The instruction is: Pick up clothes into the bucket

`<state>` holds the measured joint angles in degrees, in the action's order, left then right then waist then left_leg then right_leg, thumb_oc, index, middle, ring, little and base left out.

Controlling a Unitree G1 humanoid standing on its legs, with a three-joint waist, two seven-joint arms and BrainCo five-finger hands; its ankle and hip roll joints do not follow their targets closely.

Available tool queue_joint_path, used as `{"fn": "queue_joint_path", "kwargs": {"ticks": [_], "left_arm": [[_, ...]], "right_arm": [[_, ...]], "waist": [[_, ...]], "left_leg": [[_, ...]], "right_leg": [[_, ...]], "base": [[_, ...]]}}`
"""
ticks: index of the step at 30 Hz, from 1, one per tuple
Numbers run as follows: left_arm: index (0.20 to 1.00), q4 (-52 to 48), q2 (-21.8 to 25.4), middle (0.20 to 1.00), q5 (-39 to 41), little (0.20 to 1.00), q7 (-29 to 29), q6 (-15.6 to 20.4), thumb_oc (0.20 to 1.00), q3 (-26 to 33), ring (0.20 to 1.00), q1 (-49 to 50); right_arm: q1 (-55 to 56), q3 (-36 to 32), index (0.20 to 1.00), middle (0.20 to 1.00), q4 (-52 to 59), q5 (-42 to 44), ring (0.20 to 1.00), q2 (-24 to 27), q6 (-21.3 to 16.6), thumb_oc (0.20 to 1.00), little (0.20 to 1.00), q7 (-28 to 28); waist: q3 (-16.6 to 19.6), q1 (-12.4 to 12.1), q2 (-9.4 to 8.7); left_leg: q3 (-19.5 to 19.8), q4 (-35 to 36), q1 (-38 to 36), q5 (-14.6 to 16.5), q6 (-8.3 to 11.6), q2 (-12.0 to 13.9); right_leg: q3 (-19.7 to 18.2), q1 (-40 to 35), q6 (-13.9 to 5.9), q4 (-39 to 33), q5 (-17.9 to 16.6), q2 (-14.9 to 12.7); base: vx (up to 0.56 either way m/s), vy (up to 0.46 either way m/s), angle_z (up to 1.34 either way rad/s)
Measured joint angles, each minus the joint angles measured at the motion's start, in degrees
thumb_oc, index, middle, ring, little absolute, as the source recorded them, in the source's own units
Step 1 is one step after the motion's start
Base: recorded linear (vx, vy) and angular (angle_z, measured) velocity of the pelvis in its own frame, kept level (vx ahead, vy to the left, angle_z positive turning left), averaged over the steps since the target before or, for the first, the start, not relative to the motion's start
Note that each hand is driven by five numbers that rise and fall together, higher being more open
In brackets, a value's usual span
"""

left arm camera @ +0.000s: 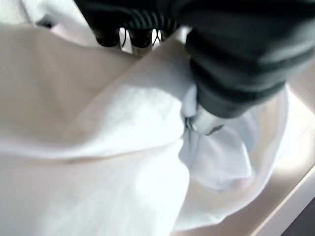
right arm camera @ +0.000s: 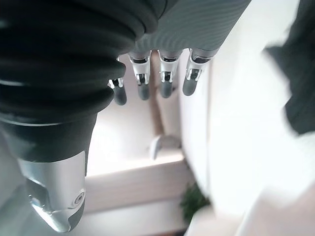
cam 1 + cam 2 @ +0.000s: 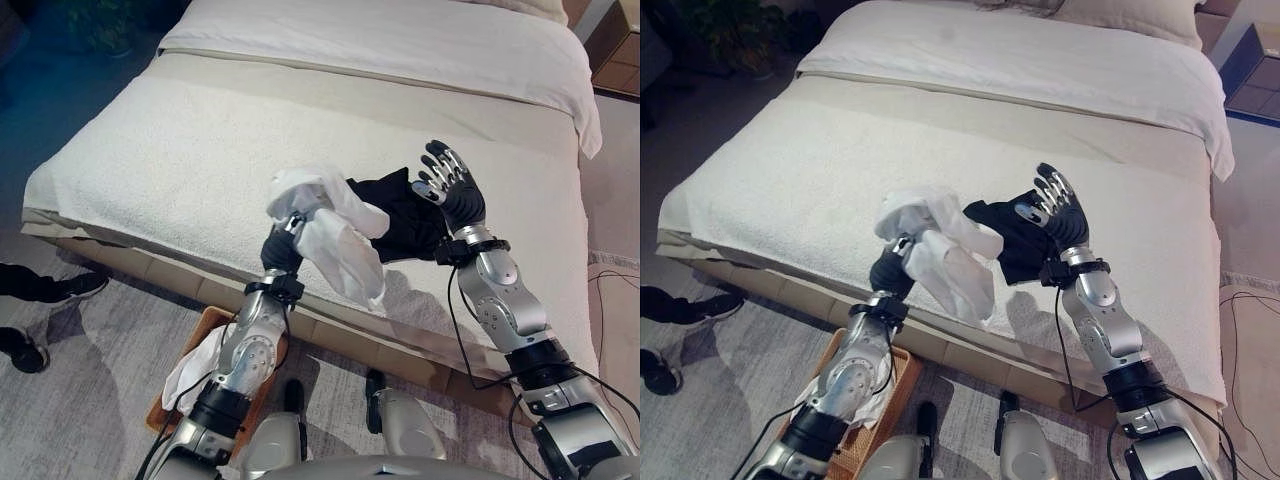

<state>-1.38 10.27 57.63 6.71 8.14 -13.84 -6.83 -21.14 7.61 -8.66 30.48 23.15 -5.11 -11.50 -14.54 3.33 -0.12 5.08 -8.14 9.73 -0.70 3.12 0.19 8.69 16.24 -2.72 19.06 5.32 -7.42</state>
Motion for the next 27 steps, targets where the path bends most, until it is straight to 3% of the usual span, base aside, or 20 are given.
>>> {"fn": "queue_joint_path", "kwargs": {"ticks": [6, 10, 12, 16, 18, 22, 27], "left_arm": [[0.2, -2.37, 2.47, 0.2, -1.53, 0.2, 1.9, 2.87, 0.2, 10.69, 0.2, 7.77], [0.2, -3.67, 7.56, 0.2, -10.73, 0.2, 4.74, 4.87, 0.2, 15.32, 0.2, 10.88], [0.2, -2.91, 9.74, 0.2, -17.71, 0.2, 7.14, 5.42, 0.2, 16.83, 0.2, 11.59], [0.2, 1.49, 14.05, 0.2, -28.67, 0.2, 10.88, 5.52, 0.2, 17.0, 0.2, 10.36], [0.2, 7.32, 16.69, 0.2, -38.98, 0.2, 15.06, 5.82, 0.2, 16.4, 0.2, 7.59], [0.2, 18.5, 18.44, 0.2, -49.52, 0.2, 22.0, 4.42, 0.2, 14.4, 0.2, 1.7], [0.2, 28.62, 20.11, 0.2, -52.51, 0.2, 26.18, 1.16, 0.2, 11.05, 0.2, -6.87]], "right_arm": [[-2.58, -5.33, 1.0, 1.0, -13.74, -11.58, 1.0, 1.53, 0.18, 1.0, 1.0, -9.21], [-5.11, -9.79, 1.0, 1.0, -22.7, -21.1, 1.0, 8.61, 1.55, 1.0, 1.0, -15.24], [-7.02, -11.72, 1.0, 1.0, -26.77, -23.81, 1.0, 9.86, 2.04, 1.0, 1.0, -18.4], [-9.37, -11.52, 1.0, 1.0, -29.21, -25.66, 1.0, 10.13, 2.08, 1.0, 1.0, -21.0], [-10.29, -11.34, 1.0, 1.0, -30.13, -26.95, 1.0, 10.19, 1.85, 1.0, 1.0, -23.06], [-12.38, -8.2, 1.0, 1.0, -31.08, -28.52, 1.0, 12.14, 1.93, 1.0, 1.0, -25.93], [-20.18, -1.85, 1.0, 1.0, -37.13, -29.91, 1.0, 17.58, 2.44, 1.0, 1.0, -27.96]], "waist": [[-4.63, -5.84, 1.4], [-9.0, -8.68, 3.26], [-10.8, -10.86, 4.29], [-13.57, -11.52, 4.77], [-14.33, -12.04, 4.9], [-15.54, -11.84, 4.2], [-16.3, -9.22, 2.41]], "left_leg": [[2.79, -2.52, 4.78, 0.37, -0.19, -1.01], [6.13, -5.45, 8.51, 0.43, -0.14, -3.4], [7.41, -7.35, 11.32, 0.38, -0.18, -4.62], [8.1, -11.26, 14.98, 1.24, -0.09, -5.98], [8.11, -13.88, 17.84, 1.74, -0.04, -6.24], [7.25, -18.28, 22.37, 2.8, 0.22, -6.58], [6.76, -22.15, 29.19, 4.69, -0.29, -6.2]], "right_leg": [[2.73, 3.31, 0.16, 4.04, 1.75, -1.72], [5.06, 6.44, 0.69, 8.43, 4.14, -4.55], [6.35, 8.27, 0.67, 10.89, 4.93, -5.84], [6.76, 11.22, 1.06, 14.08, 5.72, -7.13], [6.74, 13.33, 1.15, 15.18, 5.78, -7.51], [5.71, 17.03, 1.11, 16.98, 5.29, -7.24], [4.76, 23.06, 1.21, 18.88, 5.07, -6.73]], "base": [[-0.04, 0.005, 0.27], [-0.04, 0.015, 0.5], [-0.05, 0.019, 0.47], [-0.05, 0.017, 0.2], [0.0, -0.002, 0.02], [-0.06, 0.005, -0.07], [-0.02, -0.009, -0.11]]}}
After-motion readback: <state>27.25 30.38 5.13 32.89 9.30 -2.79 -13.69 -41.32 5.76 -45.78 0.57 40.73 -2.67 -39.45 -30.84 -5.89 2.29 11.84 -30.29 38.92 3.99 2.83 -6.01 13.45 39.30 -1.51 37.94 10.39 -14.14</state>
